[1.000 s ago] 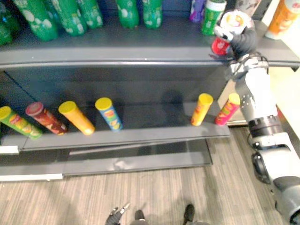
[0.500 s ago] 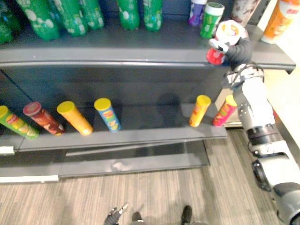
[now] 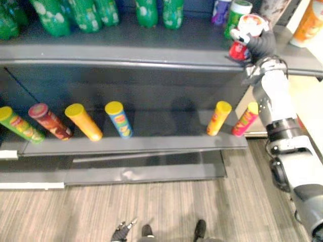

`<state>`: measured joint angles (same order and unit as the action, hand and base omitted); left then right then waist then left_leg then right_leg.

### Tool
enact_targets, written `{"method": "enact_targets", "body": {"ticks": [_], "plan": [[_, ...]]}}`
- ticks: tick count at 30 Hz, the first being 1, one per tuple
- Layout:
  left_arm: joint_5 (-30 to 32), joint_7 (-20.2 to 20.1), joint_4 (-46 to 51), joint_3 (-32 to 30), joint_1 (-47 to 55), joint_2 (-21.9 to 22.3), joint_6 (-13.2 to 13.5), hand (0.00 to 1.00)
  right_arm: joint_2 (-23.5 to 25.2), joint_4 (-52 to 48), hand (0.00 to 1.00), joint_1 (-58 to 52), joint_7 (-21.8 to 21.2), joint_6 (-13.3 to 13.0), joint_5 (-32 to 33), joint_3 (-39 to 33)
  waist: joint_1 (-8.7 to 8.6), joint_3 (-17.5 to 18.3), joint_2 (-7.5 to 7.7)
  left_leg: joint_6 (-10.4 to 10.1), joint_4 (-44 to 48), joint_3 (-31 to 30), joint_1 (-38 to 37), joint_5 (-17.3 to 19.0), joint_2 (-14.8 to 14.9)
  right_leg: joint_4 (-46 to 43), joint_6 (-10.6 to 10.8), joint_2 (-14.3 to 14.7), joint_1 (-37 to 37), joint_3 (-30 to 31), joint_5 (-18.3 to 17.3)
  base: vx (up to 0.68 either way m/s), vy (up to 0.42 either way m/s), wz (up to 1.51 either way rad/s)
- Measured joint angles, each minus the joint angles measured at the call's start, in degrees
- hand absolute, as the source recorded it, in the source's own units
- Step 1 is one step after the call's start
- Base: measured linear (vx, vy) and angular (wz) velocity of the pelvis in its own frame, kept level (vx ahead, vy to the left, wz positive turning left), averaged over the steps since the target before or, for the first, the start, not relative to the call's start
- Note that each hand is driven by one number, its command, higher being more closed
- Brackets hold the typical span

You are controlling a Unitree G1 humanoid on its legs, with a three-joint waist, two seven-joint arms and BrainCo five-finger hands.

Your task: Put the gum and the chips on the shelf.

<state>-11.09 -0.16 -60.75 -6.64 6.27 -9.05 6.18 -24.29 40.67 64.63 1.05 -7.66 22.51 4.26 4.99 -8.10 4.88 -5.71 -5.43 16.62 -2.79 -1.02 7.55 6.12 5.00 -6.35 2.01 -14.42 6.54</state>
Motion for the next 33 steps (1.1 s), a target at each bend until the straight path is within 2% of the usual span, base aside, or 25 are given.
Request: {"method": "enact_targets", "body": {"ticks": [9,10,24,33], "plan": [[0.0,0.5,-0.2,-0.1,-0.4,-0.1,0.2,0.0,0.0,1.9,1.0,2.0,1.0,0.1,-0.1,-1.6,0.1,-0.2,0.25,-0.1,0.0,-1.0,1.4,-0.5,0.1,0.0,0.0,0.0,0.8,-0.8,0.0,0.0,-0.01,0.05],[0.0,0.5,-0.2,-0.1,-0.4,-0.1,0.2,0.0,0.0,1.9,0.0,2.0,0.9,0.1,-0.1,-1.6,0.1,-0.2,0.25,-0.1,0.0,-0.9,1.4,-0.5,0.1,0.0,0.0,0.0,0.8,-0.8,0.0,0.0,0.0,0.0],[0.0,1.1,-0.1,-0.5,-0.5,0.0,0.1,0.0,0.1,-0.8,0.0,1.6,-0.3,0.4,0.0,-0.9,0.09,-1.2,0.08,-0.2,0.0,0.5,0.5,-0.4,0.4,0.0,0.0,0.2,0.8,0.7,0.0,0.01,-0.003,-0.04],[0.2,1.1,-0.1,-2.4,-0.3,0.1,-0.1,0.0,-0.2,-6.8,0.0,-1.2,-0.4,1.5,0.2,0.9,-0.03,-1.2,0.08,-0.3,0.0,1.4,-0.2,-0.3,0.7,0.0,-0.2,0.5,0.7,1.5,0.2,0.0,-0.009,-0.04]]}}
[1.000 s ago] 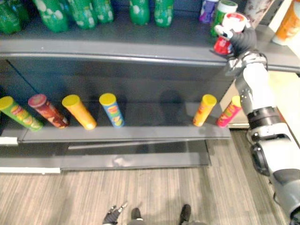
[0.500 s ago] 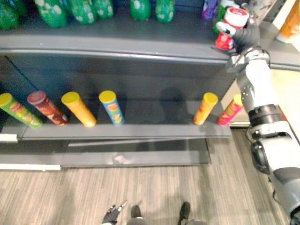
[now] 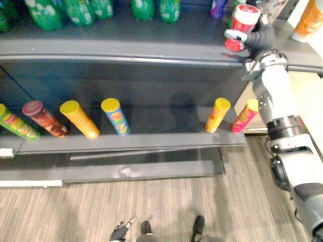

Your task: Put the gum and the chips on the shelf.

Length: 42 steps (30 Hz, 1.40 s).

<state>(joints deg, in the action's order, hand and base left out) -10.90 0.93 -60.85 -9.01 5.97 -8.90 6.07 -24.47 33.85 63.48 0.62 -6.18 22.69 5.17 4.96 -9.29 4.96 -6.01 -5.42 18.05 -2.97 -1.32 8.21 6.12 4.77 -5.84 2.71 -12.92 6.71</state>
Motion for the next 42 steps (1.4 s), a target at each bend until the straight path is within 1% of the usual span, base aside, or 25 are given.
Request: {"method": "enact_targets", "body": {"ticks": [4,7,9,12,14,16,18,20,21,23,24,25,27,28,29,31,32,33,35,36,37,39,40,42], "plan": [[0.0,0.0,0.0,-0.2,0.1,0.0,0.0,0.0,-0.4,-0.4,0.0,0.0,0.3,0.3,0.0,0.0,-0.12,0.0,0.0,0.0,0.0,0.0,0.0,0.0,0.1,0.0,-0.1,0.1,0.0,0.0,0.1,0.0,-0.004,-0.01],[0.1,0.0,0.0,-0.3,0.1,0.0,0.0,0.0,-2.0,-4.1,0.0,0.0,1.4,0.4,0.0,0.0,-0.12,0.0,0.0,0.0,0.0,0.0,-0.1,0.0,0.1,0.0,-0.1,0.1,-0.1,0.0,0.1,0.0,0.0,0.0],[0.3,0.0,0.1,-0.4,0.1,0.0,0.0,0.0,-3.4,-7.4,0.0,0.0,2.0,0.1,0.0,-0.2,-0.19,0.0,0.0,0.0,0.0,0.0,-0.2,0.0,0.1,0.0,-0.1,0.1,-0.2,0.0,0.1,0.0,0.0,0.0],[0.8,0.0,0.2,-0.4,0.2,0.0,0.0,0.0,-4.6,-12.0,0.0,0.2,2.9,-1.2,-0.1,-0.8,-0.41,0.0,0.0,0.0,0.0,0.0,-0.3,0.0,0.1,0.0,-0.1,0.1,-0.3,0.0,0.1,0.0,0.0,0.0],[1.0,0.0,0.2,-0.4,0.2,0.0,0.0,0.0,-4.8,-14.3,0.0,0.2,4.1,-2.6,-0.2,-2.9,-0.45,0.0,0.0,0.0,0.0,0.0,-0.4,0.0,0.1,0.0,-0.2,0.1,-0.4,0.0,0.2,0.0,0.0,0.0],[1.0,0.0,0.4,-0.4,0.3,0.0,0.0,0.0,-5.0,-15.8,0.0,0.2,4.5,-3.1,-0.2,-4.7,-0.48,0.0,0.0,0.0,0.0,0.0,-0.4,0.0,0.1,0.0,-0.2,0.1,-0.4,0.0,0.2,0.0,0.0,0.0],[1.0,0.0,0.4,-0.4,0.5,0.0,0.0,0.0,-5.0,-17.5,0.0,0.2,5.4,-3.9,-0.2,-5.8,-0.84,0.0,-0.01,0.0,0.0,0.0,-0.5,0.0,0.1,0.0,-0.2,0.1,-0.5,0.0,0.2,0.0,0.0,0.0],[1.0,0.1,0.4,-0.4,0.8,0.0,0.0,0.0,-4.9,-21.2,0.0,-0.2,6.4,-4.6,-0.1,-7.5,-1.33,0.0,-0.01,0.0,0.0,0.0,-0.6,0.0,0.1,0.0,-0.2,0.1,-0.6,0.0,0.2,0.0,0.0,0.0],[1.1,0.3,0.4,-0.4,0.8,0.0,0.0,0.0,-4.7,-25.8,0.0,-2.6,6.6,-5.8,-0.1,-10.1,-1.38,0.0,-0.02,0.0,0.0,0.0,-0.8,0.0,0.1,0.0,-0.2,0.1,-0.7,0.0,0.2,0.0,0.0,0.0],[1.1,0.5,0.4,-0.4,0.8,0.1,0.0,0.0,-3.1,-31.3,0.0,-7.0,7.0,-7.5,0.0,-13.4,-1.39,0.0,-0.03,0.0,0.0,0.1,-1.0,0.0,0.1,0.0,-0.2,0.1,-1.0,0.0,0.2,0.0,-0.002,-0.02],[1.4,0.8,0.3,-0.4,0.8,0.2,-0.1,0.0,-0.1,-36.6,0.0,-13.1,7.8,-8.9,0.2,-15.8,-1.65,0.1,-0.11,-0.1,0.0,0.3,-1.1,0.1,0.0,0.0,-0.2,0.0,-1.0,0.2,0.2,0.0,-0.002,-0.04],[1.8,0.9,0.3,-0.4,0.9,0.2,-0.1,0.0,1.3,-38.4,0.0,-15.7,8.0,-9.3,0.4,-16.3,-1.78,0.1,-0.14,-0.1,0.0,0.3,-1.1,0.1,0.0,0.0,-0.2,0.0,-1.0,0.3,0.2,0.0,-0.005,-0.05],[2.7,1.2,0.0,-0.4,0.8,0.3,-0.3,0.0,6.6,-44.6,0.0,-26.7,7.9,-9.4,1.1,-16.2,-2.25,0.3,-0.44,-0.1,0.0,0.4,-1.2,0.1,0.1,0.0,-0.2,0.1,-0.9,0.4,0.2,-0.01,-0.009,-0.04],[2.7,1.2,-0.2,-0.4,0.8,0.3,-0.4,0.0,8.3,-45.9,0.0,-29.7,7.8,-9.4,1.3,-15.8,-2.64,0.4,-0.58,-0.1,0.0,0.5,-1.2,0.1,0.1,0.0,-0.2,0.1,-0.9,0.5,0.2,-0.01,-0.022,-0.03],[3.0,1.4,-0.5,-0.5,0.9,0.4,-0.5,0.0,11.2,-48.3,0.0,-35.5,7.5,-9.2,2.2,-14.9,-2.88,0.5,-0.89,-0.1,0.0,0.5,-1.2,0.1,0.3,0.0,-0.2,0.1,-0.9,0.5,0.2,0.0,0.0,0.0],[3.3,1.7,-0.8,-0.5,1.0,0.7,-0.5,0.0,13.5,-50.4,0.0,-41.7,6.5,-9.2,2.4,-13.4,-3.22,0.8,-1.37,-0.2,0.0,0.7,-1.3,0.2,0.4,0.0,-0.2,0.2,-0.8,0.7,0.2,0.0,-0.018,-0.06],[3.3,1.9,-0.8,-0.5,1.1,1.3,-0.5,0.0,14.5,-52.5,0.0,-47.4,5.7,-9.2,2.4,-11.4,-3.25,1.1,-1.79,-0.3,0.0,1.0,-1.4,0.3,0.4,0.0,-0.2,0.3,-0.8,1.0,0.2,0.0,-0.016,-0.1],[3.5,2.1,-0.8,-0.5,1.1,1.4,-0.5,0.0,14.6,-53.2,0.0,-49.6,5.0,-9.2,2.5,-10.3,-3.26,1.1,-1.9,-0.4,0.0,1.2,-1.5,0.3,0.4,0.0,-0.2,0.4,-0.8,1.1,0.2,0.01,-0.011,-0.14],[5.0,2.5,-0.8,-0.5,1.1,1.6,-0.5,0.0,15.5,-54.4,0.0,-57.7,1.6,-9.1,2.7,-4.9,-3.38,1.3,-2.11,-0.6,0.0,1.9,-1.8,0.5,0.5,0.0,-0.2,0.7,-0.7,1.8,0.2,0.0,-0.011,-0.15],[5.0,2.5,-0.8,-0.5,1.1,1.6,-0.4,0.0,15.8,-54.4,0.0,-59.6,0.8,-9.1,2.8,-3.5,-3.45,1.3,-2.12,-0.6,0.0,1.9,-1.8,0.5,0.5,0.0,-0.2,0.7,-0.6,1.9,0.2,0.0,-0.015,-0.1],[5.0,2.6,-0.9,-0.5,1.1,1.6,-0.4,0.0,16.3,-54.4,0.0,-63.7,-1.1,-8.8,3.2,-1.0,-3.46,1.4,-2.14,-0.8,0.0,1.9,-1.8,0.7,0.5,0.0,-0.2,0.7,-0.5,2.0,0.2,0.0,-0.014,-0.03],[5.0,2.6,-1.1,-0.5,1.2,1.6,-0.3,0.0,16.6,-53.9,0.0,-69.4,-3.8,-7.8,4.0,2.2,-3.48,1.9,-2.17,-1.0,0.0,1.9,-1.2,0.8,0.4,0.0,-0.1,0.6,0.2,2.1,0.2,0.0,0.0,0.0],[5.1,2.6,-1.7,-0.8,1.0,1.7,-0.1,0.0,16.7,-52.5,0.0,-72.3,-5.6,-7.0,4.8,3.6,-3.49,2.1,-2.28,-0.9,0.1,1.9,-1.3,0.9,0.4,0.0,-0.1,0.6,0.0,2.0,0.2,0.0,0.0,0.0],[5.1,2.6,-2.5,-2.0,1.1,2.0,0.0,0.0,17.1,-48.5,0.0,-76.1,-7.8,-6.1,4.9,4.9,-3.63,2.8,-2.25,-0.7,1.2,2.0,-1.2,1.6,0.4,0.0,-0.1,0.4,-0.4,2.0,0.1,0.04,0.004,-0.01]]}}
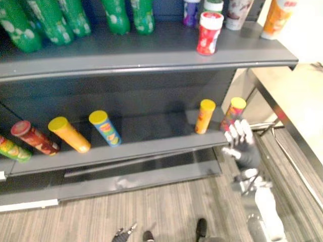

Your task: Put the gum and the chips on the shelf.

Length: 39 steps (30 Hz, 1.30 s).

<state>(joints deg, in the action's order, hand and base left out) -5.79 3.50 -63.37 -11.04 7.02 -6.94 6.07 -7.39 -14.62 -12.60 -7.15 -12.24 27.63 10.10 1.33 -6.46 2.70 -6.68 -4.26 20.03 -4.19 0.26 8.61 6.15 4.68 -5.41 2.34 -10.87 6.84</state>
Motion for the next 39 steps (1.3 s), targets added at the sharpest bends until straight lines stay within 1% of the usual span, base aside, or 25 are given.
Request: {"method": "enact_targets", "body": {"ticks": [3,6,7,8,9,11,12,13,17,21,23,25,26,27,28,30,31,32,33,34,35,36,37,38,39], "plan": [[0.3,0.0,-0.5,-0.1,0.0,0.0,0.0,0.0,1.7,9.3,0.0,-3.4,-2.2,1.8,-0.1,-0.1,-0.42,0.3,-0.13,0.2,0.9,0.0,-0.1,0.7,0.0,0.0,0.1,-0.4,-0.5,0.0,-0.1,0.01,0.002,0.0],[0.5,0.0,-0.6,-0.1,0.1,0.1,0.0,0.0,1.9,21.1,0.0,-4.0,-2.1,3.1,-0.8,-1.3,-0.68,0.5,-0.38,0.1,1.6,0.0,0.1,1.3,-0.1,0.0,0.3,-0.6,-0.6,0.1,-0.2,0.0,0.0,0.0],[0.5,0.0,-0.6,0.0,0.1,0.2,0.0,0.0,2.6,25.8,0.0,-4.0,-1.9,3.9,-0.8,-3.0,-0.76,0.7,-0.57,0.1,1.6,0.0,0.1,1.3,-0.1,0.0,0.4,-0.7,-0.6,0.1,-0.3,0.0,0.0,0.0],[0.6,0.0,-0.6,0.0,0.1,0.2,0.0,0.0,3.1,27.9,0.0,-4.0,-1.7,4.2,-0.9,-4.1,-0.78,0.7,-0.69,0.1,1.6,0.1,0.1,1.3,-0.1,0.0,0.4,-0.7,-0.6,0.1,-0.3,0.0,0.0,0.0],[0.6,0.0,-0.6,0.0,0.1,0.3,0.0,0.0,4.2,34.3,0.0,-3.6,-0.8,4.5,-2.1,-7.3,-0.92,0.9,-1.03,0.1,1.5,0.1,0.0,1.3,-0.1,0.0,0.4,-0.7,-0.6,0.1,-0.3,0.0,0.0,0.0],[0.6,0.1,-0.6,0.2,0.1,0.3,0.0,0.0,4.2,38.4,0.0,-3.2,0.4,4.5,-2.8,-8.8,-0.95,1.0,-1.21,0.1,1.5,0.1,0.0,1.3,-0.1,0.0,0.4,-0.6,-0.6,0.2,-0.3,0.0,0.0,0.0],[0.6,0.2,-0.6,0.5,0.1,0.3,0.1,0.0,4.0,43.1,0.0,-3.2,1.4,4.5,-2.9,-10.5,-0.95,1.2,-1.44,0.1,1.6,0.1,0.0,1.3,0.0,0.0,0.4,-0.6,-0.6,0.2,-0.3,0.0,0.0,0.0],[0.5,0.2,-0.6,0.6,0.1,0.3,0.1,0.0,3.9,45.0,0.0,-3.0,1.7,4.5,-2.9,-11.2,-0.95,1.2,-1.52,0.1,1.6,0.2,0.0,1.3,0.0,0.0,0.4,-0.6,-0.6,0.2,-0.3,0.0,0.0,0.0],[0.3,0.2,-0.6,0.9,0.1,0.4,0.4,0.0,3.9,57.1,0.0,-1.6,1.8,4.6,-2.5,-16.3,-0.94,1.3,-1.99,0.1,1.6,0.2,-0.3,1.3,-0.1,0.0,0.2,-0.6,-0.9,0.2,-0.1,0.0,0.0,0.0],[-0.3,0.1,-0.6,1.8,0.1,0.4,1.0,0.0,3.9,65.9,0.0,-0.1,1.9,4.6,-2.4,-21.1,-0.9,1.2,-2.21,-0.2,2.1,0.4,-0.9,1.9,-0.1,0.0,0.5,-0.7,-1.6,0.4,-0.3,0.0,0.001,-0.02],[-0.8,0.0,-0.6,1.8,0.1,0.3,1.0,0.0,3.8,69.2,0.0,0.8,2.1,4.5,-2.4,-23.2,-0.85,1.0,-2.21,0.0,5.3,1.0,0.3,3.6,0.3,0.0,0.6,-0.8,-1.4,1.0,-0.6,-0.03,0.009,-0.16],[-1.0,-0.1,-0.5,2.3,-0.3,0.6,1.4,0.0,2.9,72.8,0.0,1.9,3.0,4.4,-2.6,-26.4,-0.95,-0.5,-2.89,0.5,14.1,1.1,4.4,8.4,2.1,-1.9,0.9,-0.7,-0.3,1.7,-1.1,-0.07,0.023,-0.21],[-2.5,-0.2,-0.5,2.9,-0.8,0.9,1.4,0.0,2.2,74.5,0.0,2.2,3.1,4.4,-2.6,-28.8,-1.15,-1.4,-4.06,0.8,18.3,0.9,6.0,10.6,3.1,-5.5,1.3,-0.7,1.3,2.0,-2.7,-0.09,0.049,-0.12],[-3.1,-0.4,-0.5,2.9,-1.1,1.1,1.4,0.0,1.9,75.4,0.0,2.2,3.2,4.4,-2.8,-30.1,-1.32,-1.8,-4.51,1.0,20.0,0.8,6.2,11.5,3.3,-7.4,1.5,-0.9,2.1,2.1,-3.6,-0.07,0.083,-0.06],[-3.1,-0.7,-0.5,3.3,-1.3,1.2,1.6,0.0,1.5,77.1,0.0,2.0,3.4,4.5,-2.9,-32.5,-1.64,-2.4,-5.04,1.7,22.8,0.8,7.2,12.9,3.7,-10.7,1.8,-1.3,3.4,2.4,-5.0,-0.06,0.121,-0.06],[-3.1,-1.4,-0.5,3.9,-1.7,0.7,2.1,0.0,1.8,78.5,0.0,1.7,4.2,4.6,-3.1,-35.9,-2.46,-3.0,-4.85,2.3,26.3,1.5,8.4,14.6,3.9,-13.0,2.2,-1.8,5.0,3.8,-5.5,-0.07,0.148,-0.25],[-3.1,-1.6,-0.5,3.9,-1.9,0.3,2.1,0.0,2.6,78.4,0.0,1.8,4.7,4.6,-3.5,-38.5,-2.64,-3.3,-4.51,2.8,28.9,3.2,9.3,16.1,4.3,-12.9,3.0,-1.7,6.1,5.6,-4.8,-0.06,0.137,-0.54],[-3.1,-1.6,-0.4,3.9,-2.1,0.2,2.2,0.0,2.9,78.2,0.0,1.8,5.2,4.6,-4.2,-39.3,-2.61,-3.5,-4.37,3.3,30.0,4.4,9.9,16.9,4.6,-12.4,3.7,-1.6,6.8,6.7,-4.3,-0.16,0.221,-0.97],[-3.1,-1.7,-0.2,3.9,-2.2,0.0,2.2,0.0,3.1,77.3,0.0,2.1,5.7,4.6,-5.2,-39.5,-2.54,-3.9,-3.69,4.3,32.3,8.0,10.5,18.4,5.4,-9.9,4.3,-1.3,7.8,8.8,-3.1,-0.2,0.224,-1.4],[-3.1,-1.8,0.5,3.9,-2.2,0.3,2.2,0.0,3.1,76.1,0.0,2.6,5.9,4.7,-5.2,-39.5,-2.21,-4.4,-4.49,5.5,32.0,12.7,10.2,19.1,6.5,-7.2,3.6,-2.3,7.7,6.2,-3.6,-0.22,0.23,-1.76],[-3.1,-1.8,1.6,3.9,-2.2,0.3,2.2,0.0,3.4,76.1,0.0,3.6,6.0,4.7,-5.3,-39.4,-2.12,-5.4,-4.67,6.0,31.9,15.9,9.6,19.4,7.5,-8.6,1.4,-3.2,9.0,1.0,-4.2,-0.17,0.243,-2.08],[-3.1,-2.0,2.7,3.9,-2.5,0.3,2.3,0.0,3.9,76.3,0.0,5.1,6.6,5.1,-5.3,-38.8,-2.24,-7.1,-4.63,6.4,31.2,20.2,8.3,19.2,8.9,-17.3,-1.8,-5.3,10.6,-8.9,-6.4,-0.11,0.176,-1.53],[-3.1,-2.1,2.8,4.0,-2.7,0.3,2.3,0.0,4.0,76.3,0.0,5.2,6.7,5.2,-5.3,-38.8,-2.24,-7.5,-4.61,6.5,30.9,20.9,7.7,19.1,9.2,-18.7,-2.5,-5.8,10.4,-10.4,-6.8,-0.06,0.214,-1.64],[-3.2,-2.3,3.1,4.0,-2.9,0.0,2.3,0.0,4.1,76.7,0.0,5.6,7.0,5.6,-5.4,-38.7,-2.07,-7.9,-4.01,6.7,29.4,25.2,5.8,18.4,9.2,-23.6,-3.7,-7.1,9.5,-14.7,-8.0,0.01,0.112,-1.15],[-3.3,-2.3,3.1,4.0,-2.9,0.0,2.3,0.0,4.1,76.9,0.0,5.7,7.0,5.7,-5.5,-38.6,-2.04,-7.8,-3.83,6.6,28.8,26.8,5.1,18.3,9.1,-24.7,-3.9,-7.9,8.5,-15.9,-8.2,0.0,0.154,-1.56]]}}
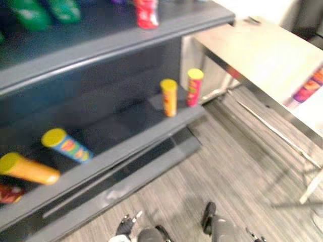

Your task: Put the gum and the chips on the shelf.

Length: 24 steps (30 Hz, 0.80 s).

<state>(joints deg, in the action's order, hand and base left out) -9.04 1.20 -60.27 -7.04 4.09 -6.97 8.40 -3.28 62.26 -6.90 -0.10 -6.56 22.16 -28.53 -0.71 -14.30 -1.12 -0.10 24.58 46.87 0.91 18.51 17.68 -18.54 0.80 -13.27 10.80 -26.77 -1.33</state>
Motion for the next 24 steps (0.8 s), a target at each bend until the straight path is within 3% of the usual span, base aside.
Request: {"method": "enact_targets", "body": {"ticks": [3,5,7,11,16,21,24], "plan": [[-2.1,-0.4,1.1,0.1,-0.2,0.0,0.2,0.0,0.3,0.4,0.0,0.5,0.0,0.1,-1.9,0.7,-0.5,0.1,0.26,0.1,-1.6,6.9,-1.1,-1.1,0.0,1.8,0.8,-1.1,-5.6,-4.5,-0.8,0.0,0.02,-1.24],[-2.1,-0.5,1.0,0.0,-0.4,0.0,0.2,0.0,0.6,0.5,0.0,1.2,0.1,0.1,-1.9,1.7,-0.59,0.3,0.78,-0.3,-1.8,11.5,-1.3,-2.1,-0.1,8.4,3.1,-0.1,-6.2,-5.6,-0.5,0.0,-0.109,-0.97],[-2.2,-0.6,0.6,0.0,-0.4,0.8,0.2,0.0,0.6,0.5,0.0,1.9,0.0,0.1,-1.9,2.1,-0.88,0.0,-0.02,-1.1,-2.5,14.0,-2.4,-3.3,0.4,10.9,4.8,1.4,-6.1,-3.7,0.5,-0.05,-0.148,-0.73],[-2.0,-1.5,-0.5,-0.1,-0.4,2.3,0.2,0.0,0.7,0.6,0.0,1.8,-0.2,0.0,-1.9,2.0,-1.36,0.4,-0.69,-3.0,-4.8,15.5,-4.4,-6.6,1.7,14.4,4.1,5.0,-7.2,-1.3,0.5,-0.06,-0.162,-0.37],[-2.0,-1.5,-1.3,-2.3,-0.6,2.8,0.0,0.0,-0.3,1.3,0.0,2.3,-0.1,0.0,-1.9,1.3,-2.66,0.3,-0.7,-3.4,-6.4,17.0,-4.5,-8.5,2.3,10.7,1.6,5.8,-4.5,-0.1,-0.9,-0.04,-0.073,-0.16],[-2.0,-1.3,-2.6,-4.7,-0.9,3.5,-0.2,0.0,-0.1,2.0,0.0,1.6,-0.2,-0.1,-1.3,-1.3,-4.62,0.0,-0.5,-3.5,-3.4,16.9,-5.6,-8.8,3.5,-1.2,0.6,3.1,-1.1,0.5,-7.8,0.02,-0.041,-0.02],[-2.6,-1.4,-2.2,-5.0,-0.8,3.6,-0.2,0.0,0.0,2.9,0.0,1.4,-0.2,-0.2,-0.6,-2.0,-4.64,-0.2,-0.26,-2.9,7.9,15.7,-6.6,-9.1,9.6,-6.2,-0.6,3.8,-1.2,2.5,-12.7,0.01,-0.152,-0.34]]}}
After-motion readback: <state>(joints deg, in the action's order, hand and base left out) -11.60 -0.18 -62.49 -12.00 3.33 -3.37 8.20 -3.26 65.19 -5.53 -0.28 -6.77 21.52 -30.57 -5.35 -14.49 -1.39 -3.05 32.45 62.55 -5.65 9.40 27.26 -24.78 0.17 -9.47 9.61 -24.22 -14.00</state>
